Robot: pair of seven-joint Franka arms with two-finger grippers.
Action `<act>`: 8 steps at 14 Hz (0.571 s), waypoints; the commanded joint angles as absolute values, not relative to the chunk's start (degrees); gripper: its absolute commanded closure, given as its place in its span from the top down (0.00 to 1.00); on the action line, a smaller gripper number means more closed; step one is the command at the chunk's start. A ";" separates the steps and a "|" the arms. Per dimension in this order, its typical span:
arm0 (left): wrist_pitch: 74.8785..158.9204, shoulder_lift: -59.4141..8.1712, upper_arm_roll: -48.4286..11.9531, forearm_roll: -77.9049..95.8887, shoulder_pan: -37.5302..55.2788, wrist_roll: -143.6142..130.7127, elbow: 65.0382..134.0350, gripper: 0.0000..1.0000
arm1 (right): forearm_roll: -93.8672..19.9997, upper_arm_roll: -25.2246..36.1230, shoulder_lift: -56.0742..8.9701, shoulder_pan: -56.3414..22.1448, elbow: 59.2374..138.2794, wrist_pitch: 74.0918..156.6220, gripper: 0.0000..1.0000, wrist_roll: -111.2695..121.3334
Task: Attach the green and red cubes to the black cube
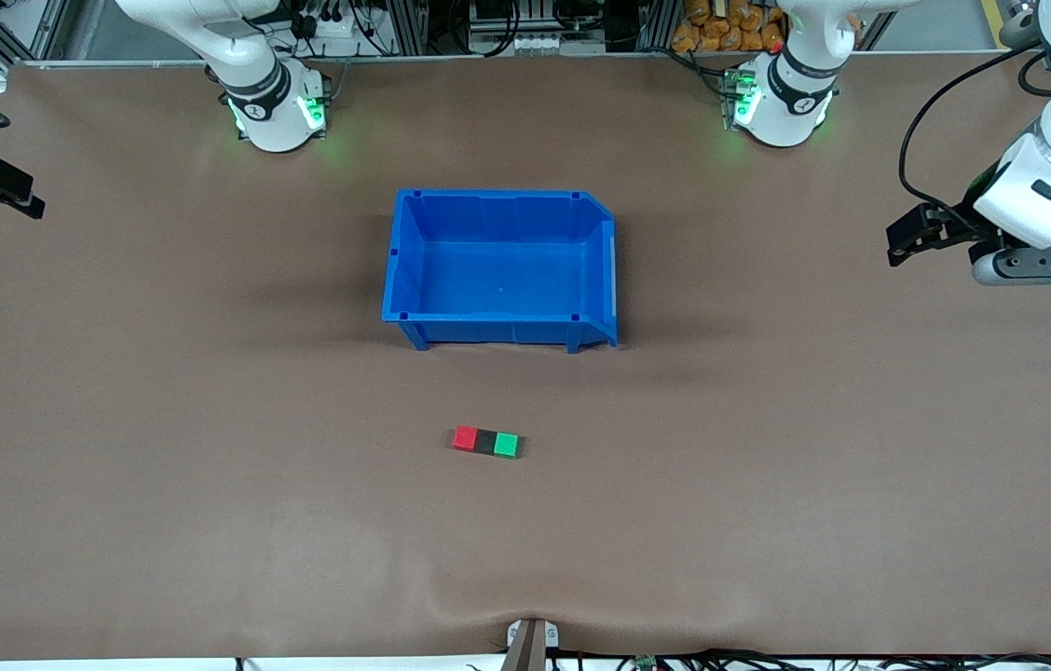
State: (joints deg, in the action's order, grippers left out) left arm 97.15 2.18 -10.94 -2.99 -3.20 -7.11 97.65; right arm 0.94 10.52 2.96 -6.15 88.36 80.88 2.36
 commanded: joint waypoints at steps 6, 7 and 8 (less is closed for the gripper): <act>96.86 -2.02 -10.46 -2.46 -3.69 -5.27 90.53 1.00 | 1.14 10.11 2.46 -5.80 87.10 79.89 1.00 2.02; 96.51 -2.02 -10.37 -2.46 -3.87 -5.36 90.53 1.00 | 1.14 10.11 2.46 -5.89 87.01 79.98 1.00 2.02; 96.33 -1.67 -10.37 -2.55 -4.04 -5.54 90.44 1.00 | 1.14 10.02 2.46 -5.89 87.10 79.98 1.00 2.02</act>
